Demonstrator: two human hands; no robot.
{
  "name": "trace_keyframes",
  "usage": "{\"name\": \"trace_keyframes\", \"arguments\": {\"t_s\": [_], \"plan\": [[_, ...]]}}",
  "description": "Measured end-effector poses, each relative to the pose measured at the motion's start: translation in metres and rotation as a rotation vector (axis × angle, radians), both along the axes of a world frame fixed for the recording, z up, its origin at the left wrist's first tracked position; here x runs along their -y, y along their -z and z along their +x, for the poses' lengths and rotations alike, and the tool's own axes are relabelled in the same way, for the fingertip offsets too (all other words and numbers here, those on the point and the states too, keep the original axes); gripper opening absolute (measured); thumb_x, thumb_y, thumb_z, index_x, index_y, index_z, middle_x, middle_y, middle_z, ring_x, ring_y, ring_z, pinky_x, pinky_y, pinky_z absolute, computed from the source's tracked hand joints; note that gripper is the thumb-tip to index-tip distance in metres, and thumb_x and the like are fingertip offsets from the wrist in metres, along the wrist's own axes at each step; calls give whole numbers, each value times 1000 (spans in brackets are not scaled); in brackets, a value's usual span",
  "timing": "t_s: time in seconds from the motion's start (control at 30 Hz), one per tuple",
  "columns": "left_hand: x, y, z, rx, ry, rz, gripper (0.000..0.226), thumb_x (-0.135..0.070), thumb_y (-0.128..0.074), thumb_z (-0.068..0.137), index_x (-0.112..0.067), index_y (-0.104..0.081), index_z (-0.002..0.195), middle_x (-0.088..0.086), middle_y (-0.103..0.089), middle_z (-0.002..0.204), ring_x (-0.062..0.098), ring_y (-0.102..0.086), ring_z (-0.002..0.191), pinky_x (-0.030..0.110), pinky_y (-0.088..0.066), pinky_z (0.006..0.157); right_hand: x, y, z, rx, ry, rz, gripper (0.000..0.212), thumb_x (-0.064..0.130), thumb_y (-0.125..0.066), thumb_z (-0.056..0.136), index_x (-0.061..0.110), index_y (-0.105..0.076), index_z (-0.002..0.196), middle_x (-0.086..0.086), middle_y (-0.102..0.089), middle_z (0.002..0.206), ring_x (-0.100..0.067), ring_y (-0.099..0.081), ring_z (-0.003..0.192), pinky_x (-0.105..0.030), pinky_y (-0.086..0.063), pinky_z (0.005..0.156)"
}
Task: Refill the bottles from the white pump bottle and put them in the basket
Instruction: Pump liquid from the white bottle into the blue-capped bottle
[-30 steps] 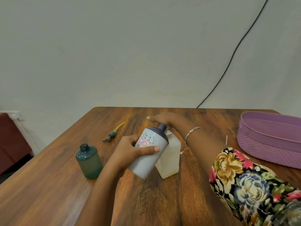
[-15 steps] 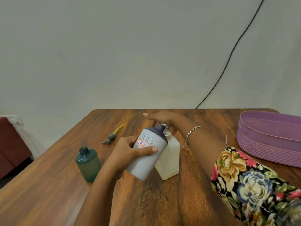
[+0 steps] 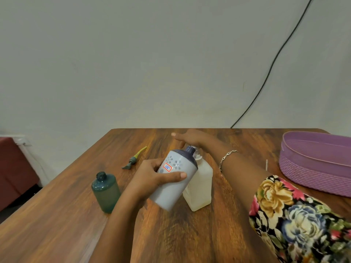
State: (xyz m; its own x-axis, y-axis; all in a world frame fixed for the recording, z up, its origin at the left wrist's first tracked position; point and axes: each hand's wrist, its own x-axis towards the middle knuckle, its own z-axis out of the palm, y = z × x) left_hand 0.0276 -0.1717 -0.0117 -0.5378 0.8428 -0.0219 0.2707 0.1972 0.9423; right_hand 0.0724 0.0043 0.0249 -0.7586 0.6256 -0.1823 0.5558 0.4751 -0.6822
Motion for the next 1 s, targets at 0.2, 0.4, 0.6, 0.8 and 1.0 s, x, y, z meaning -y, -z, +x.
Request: {"name": "trace_keyframes", "arguments": {"t_s": [0.2,0.4,0.6,0.8,1.0], "plan": [[-1,4,3,17,4,-15,55,-39,-83,49,-6,-70,91,8,-73,80,16,-69,67,26,-53,58,-3,11,-2,106,4,87,68,59,-36,93,5,-51,131,-16,-52,132,-29,-55,113,-32,-40,82],[-3,13,-1,48,-25,-13,63,-40,-88,48,-2,-68,95,14,-72,85,20,-69,71,29,-54,61,0,13,-1,97,-17,9,65,55,-36,94,3,-50,130,-16,-53,131,-30,-54,113,-32,-39,79],[-6,10,2,37,-10,-10,66,-47,-85,43,-7,-71,93,10,-73,84,24,-71,76,43,-56,74,-5,5,6,42,-20,-2,66,55,-32,96,1,-51,130,-14,-46,139,-30,-47,123,-31,-37,81],[-3,7,-5,16,1,-46,59,-41,-86,50,-8,-70,95,10,-73,86,23,-70,77,41,-56,74,-3,9,-3,116,22,138,68,56,-27,96,3,-48,133,-16,-51,134,-29,-52,117,-34,-40,91],[-2,16,-9,32,2,-61,65,-48,-87,51,-8,-68,99,10,-73,88,24,-71,80,44,-56,77,1,16,-6,99,38,76,69,58,-25,96,3,-52,129,-17,-59,120,-28,-59,98,-33,-46,83]]}}
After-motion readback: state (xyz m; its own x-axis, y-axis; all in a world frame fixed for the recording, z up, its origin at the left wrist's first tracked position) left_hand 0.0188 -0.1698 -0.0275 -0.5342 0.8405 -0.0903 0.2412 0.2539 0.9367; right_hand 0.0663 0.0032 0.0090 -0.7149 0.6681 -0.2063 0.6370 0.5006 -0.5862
